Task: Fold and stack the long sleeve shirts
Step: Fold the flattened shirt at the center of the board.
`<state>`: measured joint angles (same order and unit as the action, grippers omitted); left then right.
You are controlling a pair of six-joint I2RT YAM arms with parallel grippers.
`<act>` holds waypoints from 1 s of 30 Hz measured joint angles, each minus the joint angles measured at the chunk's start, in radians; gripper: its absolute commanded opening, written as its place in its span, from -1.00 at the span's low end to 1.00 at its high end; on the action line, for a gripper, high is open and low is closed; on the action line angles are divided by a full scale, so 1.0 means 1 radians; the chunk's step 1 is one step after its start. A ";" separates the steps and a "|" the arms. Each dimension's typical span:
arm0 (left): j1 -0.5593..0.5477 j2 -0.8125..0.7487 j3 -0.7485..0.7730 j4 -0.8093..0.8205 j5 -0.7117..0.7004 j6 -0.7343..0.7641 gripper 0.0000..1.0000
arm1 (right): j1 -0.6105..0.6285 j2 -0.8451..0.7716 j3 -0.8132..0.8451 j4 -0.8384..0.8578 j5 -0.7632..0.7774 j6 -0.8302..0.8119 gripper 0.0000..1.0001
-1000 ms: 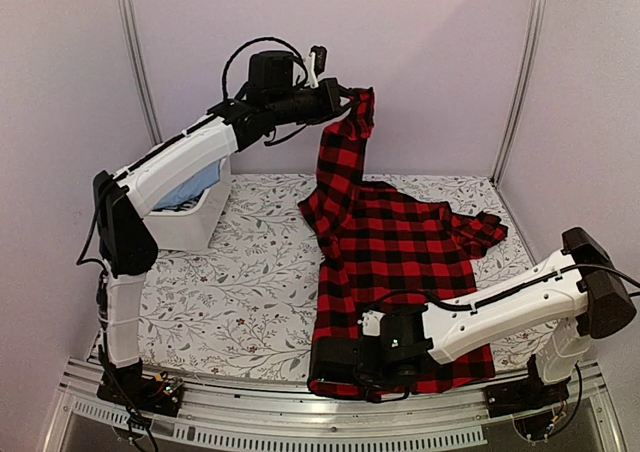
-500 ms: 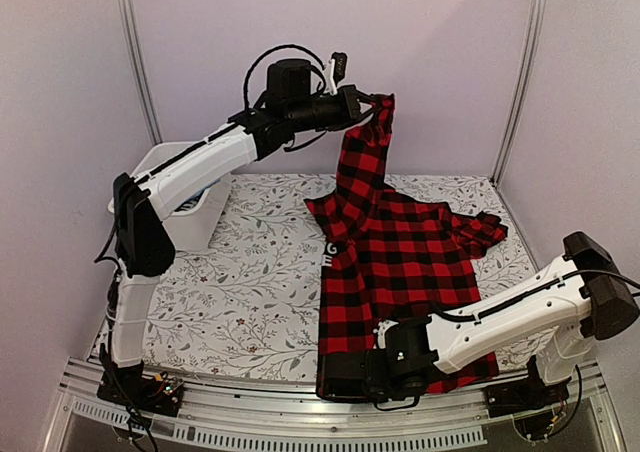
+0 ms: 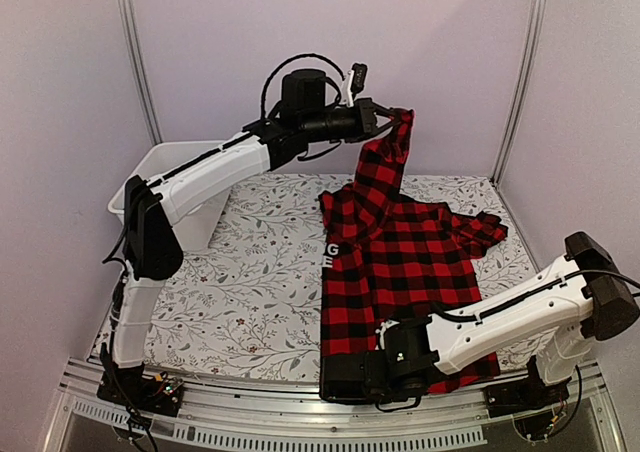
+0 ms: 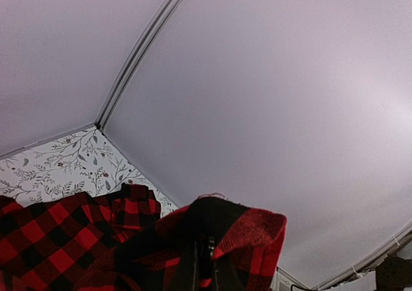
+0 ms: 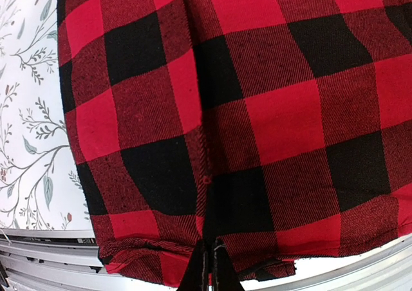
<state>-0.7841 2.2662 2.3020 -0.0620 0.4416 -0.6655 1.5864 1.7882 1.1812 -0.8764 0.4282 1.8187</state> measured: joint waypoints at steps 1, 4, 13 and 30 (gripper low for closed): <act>-0.002 0.003 0.002 0.001 0.003 0.000 -1.00 | 0.002 0.000 0.004 -0.005 0.000 0.000 -1.00; -0.003 0.016 0.006 0.005 0.014 -0.001 -1.00 | 0.005 0.000 0.011 -0.011 0.000 0.002 -1.00; -0.011 0.024 0.013 0.006 0.029 -0.001 -1.00 | 0.018 0.000 0.011 -0.034 -0.001 0.023 -1.00; -0.016 0.023 -0.088 0.074 0.049 -0.002 -1.00 | 0.023 -0.081 -0.007 -0.054 0.011 0.004 0.49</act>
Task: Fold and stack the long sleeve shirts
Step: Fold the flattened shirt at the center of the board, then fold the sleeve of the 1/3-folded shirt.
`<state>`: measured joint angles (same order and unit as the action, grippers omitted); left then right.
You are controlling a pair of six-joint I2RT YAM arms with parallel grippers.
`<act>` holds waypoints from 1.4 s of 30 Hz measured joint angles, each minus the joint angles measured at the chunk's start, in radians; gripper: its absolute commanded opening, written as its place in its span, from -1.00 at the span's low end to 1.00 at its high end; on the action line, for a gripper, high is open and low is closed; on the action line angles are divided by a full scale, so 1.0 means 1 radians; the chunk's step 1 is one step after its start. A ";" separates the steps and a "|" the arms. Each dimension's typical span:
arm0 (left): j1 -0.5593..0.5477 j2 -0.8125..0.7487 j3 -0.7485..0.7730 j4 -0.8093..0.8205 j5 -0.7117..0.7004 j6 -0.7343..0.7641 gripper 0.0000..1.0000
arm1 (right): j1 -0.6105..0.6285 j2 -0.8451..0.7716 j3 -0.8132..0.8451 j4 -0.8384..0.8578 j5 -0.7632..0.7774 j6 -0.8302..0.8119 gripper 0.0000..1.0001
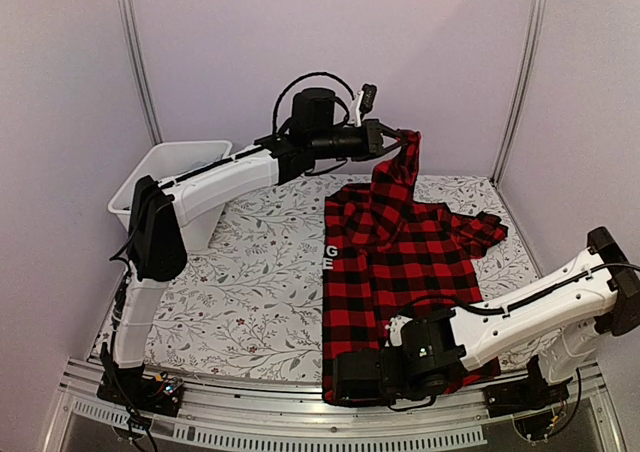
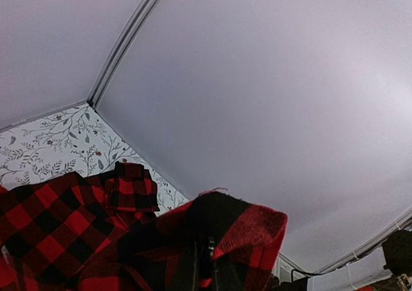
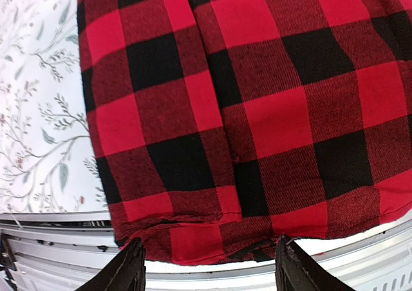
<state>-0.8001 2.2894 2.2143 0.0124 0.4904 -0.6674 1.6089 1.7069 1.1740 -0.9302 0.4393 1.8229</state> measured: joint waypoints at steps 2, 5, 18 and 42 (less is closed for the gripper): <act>0.000 -0.005 -0.046 0.014 -0.001 -0.003 -1.00 | -0.010 -0.053 -0.010 0.005 0.008 -0.023 0.54; 0.000 -0.025 -0.126 0.021 -0.012 -0.007 -1.00 | -0.043 -0.138 -0.037 0.029 0.016 -0.082 0.58; -0.001 -0.330 -0.590 0.020 -0.131 -0.018 -1.00 | -0.294 -0.500 -0.243 0.127 0.024 -0.335 0.66; -0.178 -0.423 -0.806 -0.513 -0.083 0.296 -0.80 | -0.756 -0.439 -0.227 0.279 -0.185 -0.851 0.70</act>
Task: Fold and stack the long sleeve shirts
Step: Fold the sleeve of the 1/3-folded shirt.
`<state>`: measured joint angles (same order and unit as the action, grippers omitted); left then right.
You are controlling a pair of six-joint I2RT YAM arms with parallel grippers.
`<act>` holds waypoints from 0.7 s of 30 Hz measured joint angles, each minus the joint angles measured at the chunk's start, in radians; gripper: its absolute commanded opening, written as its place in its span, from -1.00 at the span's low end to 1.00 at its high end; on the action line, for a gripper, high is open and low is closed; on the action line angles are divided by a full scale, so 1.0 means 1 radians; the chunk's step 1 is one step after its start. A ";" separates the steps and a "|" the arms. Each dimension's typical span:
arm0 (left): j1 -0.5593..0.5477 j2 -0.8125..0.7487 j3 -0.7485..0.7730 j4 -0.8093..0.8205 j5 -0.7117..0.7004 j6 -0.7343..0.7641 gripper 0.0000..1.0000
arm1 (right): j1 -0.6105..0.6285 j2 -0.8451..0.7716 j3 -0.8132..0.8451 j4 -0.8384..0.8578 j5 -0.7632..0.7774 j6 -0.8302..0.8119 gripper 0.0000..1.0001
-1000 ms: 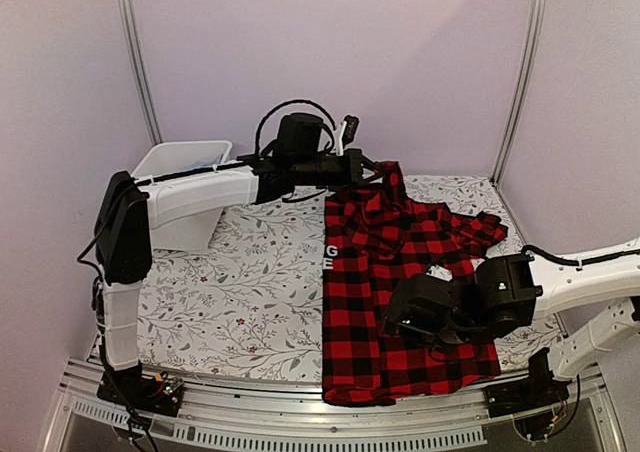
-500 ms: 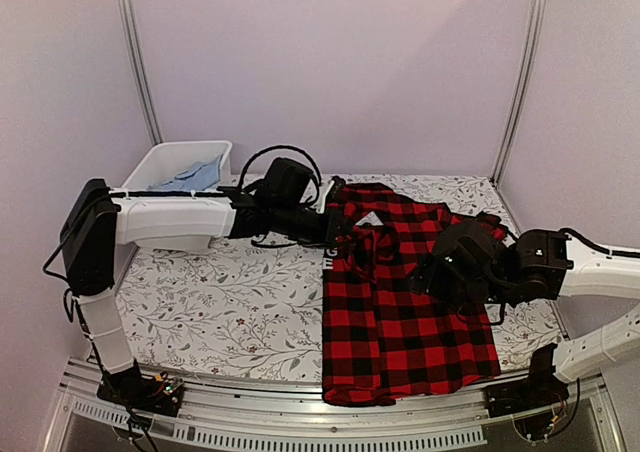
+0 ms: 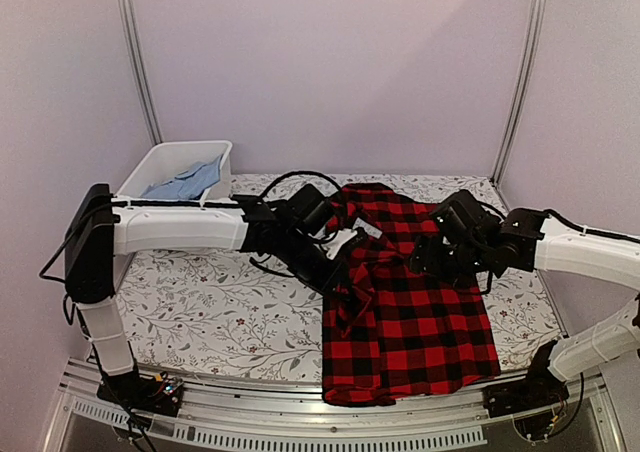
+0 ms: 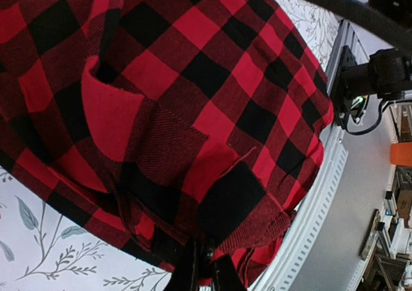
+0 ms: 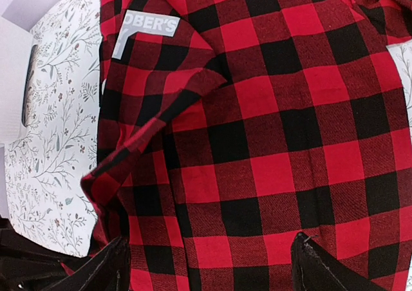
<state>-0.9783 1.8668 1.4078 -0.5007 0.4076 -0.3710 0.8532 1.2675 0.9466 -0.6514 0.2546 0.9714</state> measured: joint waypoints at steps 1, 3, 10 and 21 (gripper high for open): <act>-0.006 0.003 0.002 -0.018 0.000 0.011 -0.71 | -0.003 0.004 0.002 0.004 -0.003 -0.006 0.69; -0.015 0.017 0.010 -0.053 0.000 0.027 -0.48 | -0.021 0.025 0.011 0.014 -0.016 -0.032 0.69; -0.023 0.045 0.026 -0.119 -0.032 0.048 0.10 | -0.076 0.119 0.016 0.077 -0.062 -0.118 0.68; 0.138 -0.010 0.012 -0.023 -0.081 -0.034 -0.02 | -0.140 0.246 0.017 0.204 -0.141 -0.214 0.54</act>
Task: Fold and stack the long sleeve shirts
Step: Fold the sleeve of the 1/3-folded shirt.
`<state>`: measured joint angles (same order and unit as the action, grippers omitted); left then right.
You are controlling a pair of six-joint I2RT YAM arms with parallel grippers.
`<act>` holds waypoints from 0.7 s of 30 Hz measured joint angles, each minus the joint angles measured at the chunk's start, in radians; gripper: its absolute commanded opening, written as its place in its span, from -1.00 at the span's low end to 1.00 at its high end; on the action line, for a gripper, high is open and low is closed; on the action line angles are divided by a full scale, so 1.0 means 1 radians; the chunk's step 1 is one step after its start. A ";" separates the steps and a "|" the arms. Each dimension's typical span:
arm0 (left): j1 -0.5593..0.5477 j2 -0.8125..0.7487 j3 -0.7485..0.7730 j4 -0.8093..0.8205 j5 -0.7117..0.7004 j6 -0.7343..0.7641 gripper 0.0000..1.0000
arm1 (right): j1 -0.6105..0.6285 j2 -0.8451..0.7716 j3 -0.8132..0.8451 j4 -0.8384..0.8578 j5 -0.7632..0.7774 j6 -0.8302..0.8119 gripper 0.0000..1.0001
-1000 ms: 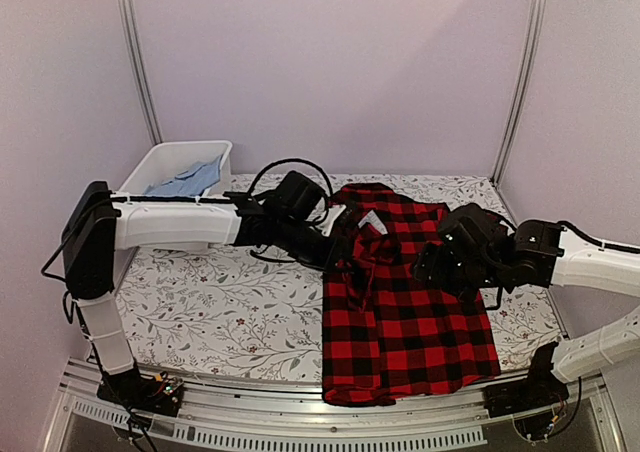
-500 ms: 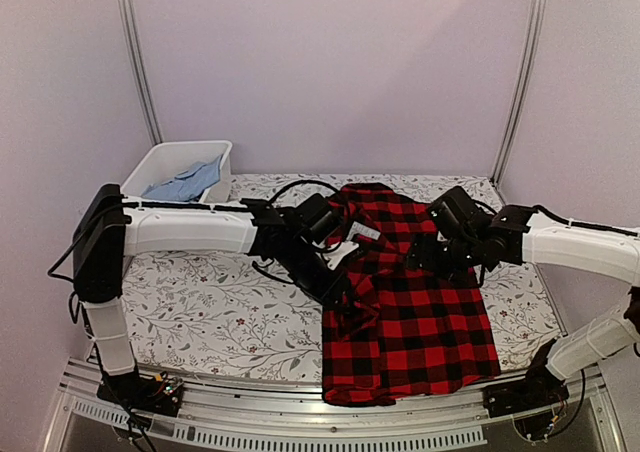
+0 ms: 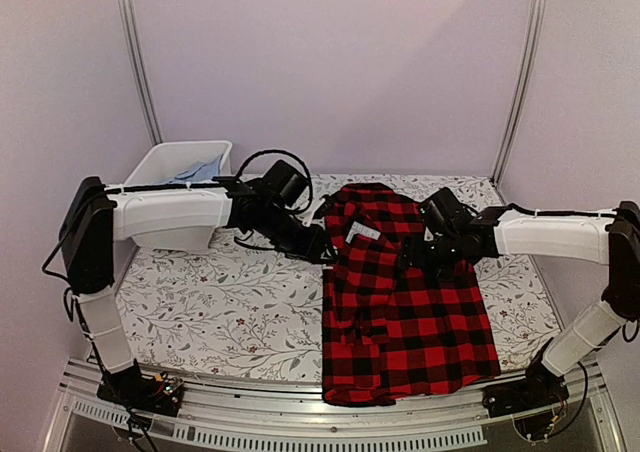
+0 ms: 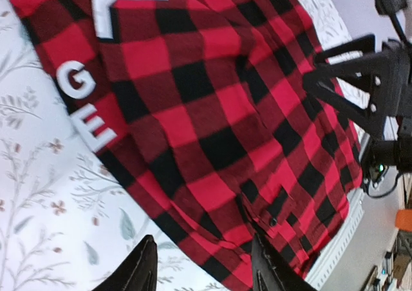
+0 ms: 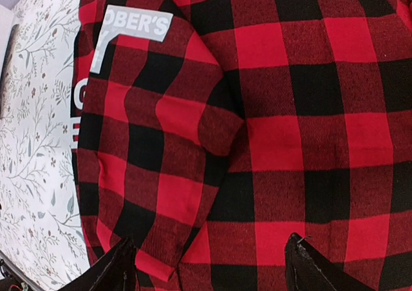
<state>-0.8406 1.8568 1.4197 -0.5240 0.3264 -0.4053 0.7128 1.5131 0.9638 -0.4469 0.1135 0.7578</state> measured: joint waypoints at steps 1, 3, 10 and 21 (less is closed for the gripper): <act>0.025 0.006 0.000 0.017 -0.002 -0.007 -0.02 | -0.019 0.015 0.000 0.018 -0.014 -0.013 0.54; 0.075 0.041 0.017 0.050 -0.004 -0.015 -0.02 | -0.056 0.043 0.000 0.052 -0.032 -0.034 0.52; 0.134 0.316 0.293 0.101 0.003 -0.014 -0.07 | -0.154 0.128 0.000 0.174 -0.130 -0.098 0.46; 0.189 0.581 0.668 0.075 0.005 0.014 -0.09 | -0.161 0.257 0.045 0.263 -0.200 -0.131 0.36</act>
<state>-0.6518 2.4382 2.0872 -0.4488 0.3309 -0.3912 0.5514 1.7699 1.0088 -0.1837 -0.0868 0.6270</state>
